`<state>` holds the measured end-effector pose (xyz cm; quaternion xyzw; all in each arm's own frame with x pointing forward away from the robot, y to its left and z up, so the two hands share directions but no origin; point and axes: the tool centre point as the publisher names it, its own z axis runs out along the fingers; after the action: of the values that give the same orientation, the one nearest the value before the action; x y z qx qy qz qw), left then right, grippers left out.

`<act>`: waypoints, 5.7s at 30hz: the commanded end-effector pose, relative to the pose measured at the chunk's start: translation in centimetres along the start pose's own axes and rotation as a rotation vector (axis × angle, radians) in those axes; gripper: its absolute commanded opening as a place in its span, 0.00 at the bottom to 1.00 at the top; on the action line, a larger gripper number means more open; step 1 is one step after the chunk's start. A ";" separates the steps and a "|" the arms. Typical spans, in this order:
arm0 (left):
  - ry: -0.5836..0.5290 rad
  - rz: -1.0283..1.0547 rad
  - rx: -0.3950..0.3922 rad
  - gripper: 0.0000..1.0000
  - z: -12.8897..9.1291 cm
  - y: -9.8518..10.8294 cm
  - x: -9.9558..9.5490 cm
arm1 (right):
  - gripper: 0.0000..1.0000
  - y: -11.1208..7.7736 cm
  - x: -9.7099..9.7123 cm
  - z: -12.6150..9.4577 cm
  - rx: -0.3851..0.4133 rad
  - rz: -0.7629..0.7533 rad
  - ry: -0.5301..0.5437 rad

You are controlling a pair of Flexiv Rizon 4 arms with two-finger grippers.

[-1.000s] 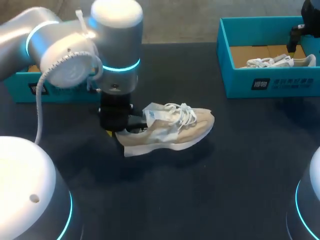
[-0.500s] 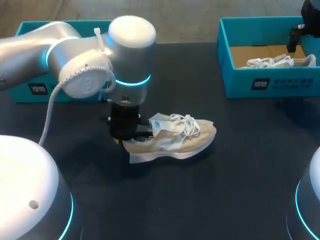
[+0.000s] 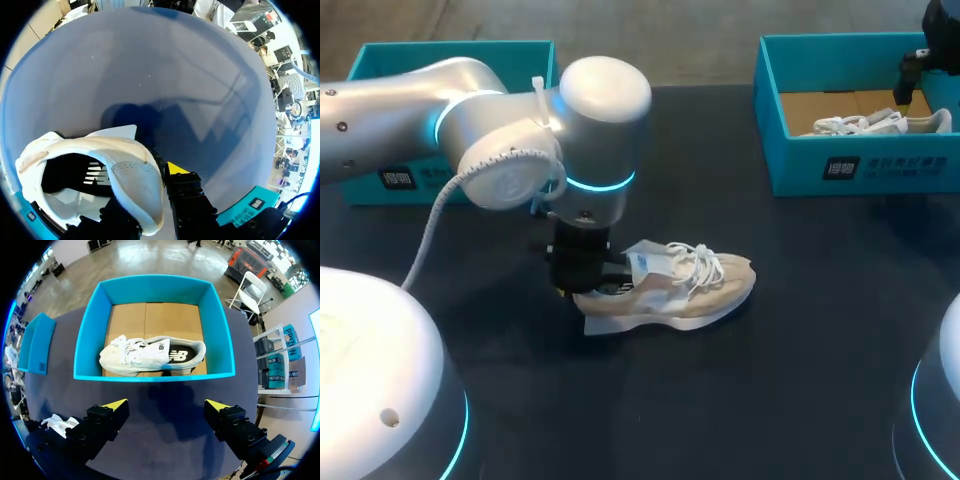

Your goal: Take the shoe out of the shoebox, open the shoe tongue, remove and reinsert the insole, then place the shoe into the shoebox

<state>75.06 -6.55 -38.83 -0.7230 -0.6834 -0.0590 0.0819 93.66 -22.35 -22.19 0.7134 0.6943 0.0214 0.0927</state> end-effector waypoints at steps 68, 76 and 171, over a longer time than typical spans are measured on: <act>-0.550 -0.738 0.615 1.00 -7.7 -0.6 10.0 | 1.00 -0.1 0.0 0.0 -0.001 0.002 0.000; -0.672 -0.912 0.738 1.00 -6.4 -0.8 10.9 | 1.00 -0.1 0.0 0.0 -0.001 0.002 0.000; -1.205 -1.455 1.051 1.00 0.7 -1.4 4.4 | 1.00 -0.1 0.0 0.0 -0.001 0.002 0.000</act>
<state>74.09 -1.28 -38.34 0.0695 -0.8166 0.5727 -0.0179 93.65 -22.36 -22.20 0.7134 0.6943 0.0214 0.0927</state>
